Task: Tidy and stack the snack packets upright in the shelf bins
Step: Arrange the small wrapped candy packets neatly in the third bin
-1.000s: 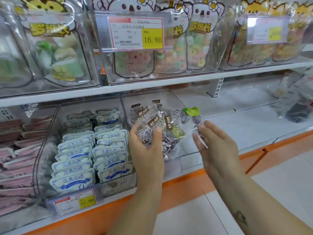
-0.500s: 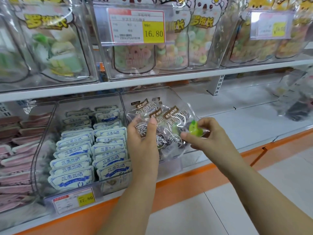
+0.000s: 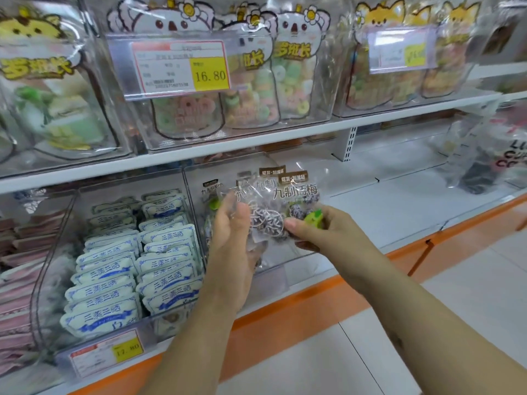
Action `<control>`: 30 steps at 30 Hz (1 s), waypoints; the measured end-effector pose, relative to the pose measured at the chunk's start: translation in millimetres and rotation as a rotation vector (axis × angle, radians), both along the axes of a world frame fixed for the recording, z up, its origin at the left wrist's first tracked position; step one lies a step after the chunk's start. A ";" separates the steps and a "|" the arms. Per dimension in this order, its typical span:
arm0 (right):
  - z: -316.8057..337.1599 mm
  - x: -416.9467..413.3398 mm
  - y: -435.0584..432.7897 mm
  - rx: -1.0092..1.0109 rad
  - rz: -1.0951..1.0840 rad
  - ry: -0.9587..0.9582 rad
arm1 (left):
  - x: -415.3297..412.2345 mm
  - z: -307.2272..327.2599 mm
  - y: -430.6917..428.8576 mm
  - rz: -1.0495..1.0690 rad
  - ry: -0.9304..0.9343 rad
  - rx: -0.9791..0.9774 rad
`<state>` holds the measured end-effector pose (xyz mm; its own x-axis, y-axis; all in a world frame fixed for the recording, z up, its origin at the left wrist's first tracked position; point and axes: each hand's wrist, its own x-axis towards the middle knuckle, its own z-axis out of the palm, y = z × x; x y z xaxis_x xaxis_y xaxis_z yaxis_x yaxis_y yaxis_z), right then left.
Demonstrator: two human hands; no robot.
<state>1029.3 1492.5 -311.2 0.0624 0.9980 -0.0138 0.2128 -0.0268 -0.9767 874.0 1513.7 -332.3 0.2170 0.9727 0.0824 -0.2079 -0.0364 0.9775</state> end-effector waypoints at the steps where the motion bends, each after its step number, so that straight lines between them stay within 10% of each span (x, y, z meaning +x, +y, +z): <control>1: 1.2 1.4 0.5 0.004 -0.005 0.029 | 1.1 -0.5 -0.9 -0.015 -0.043 -0.046; 20: -2.3 46.6 20.8 0.156 -0.108 -0.264 | 20.4 5.1 26.1 0.116 0.808 0.134; 30: -16.4 55.0 26.8 0.153 -0.099 -0.530 | 44.4 -13.5 39.8 -0.163 0.868 0.021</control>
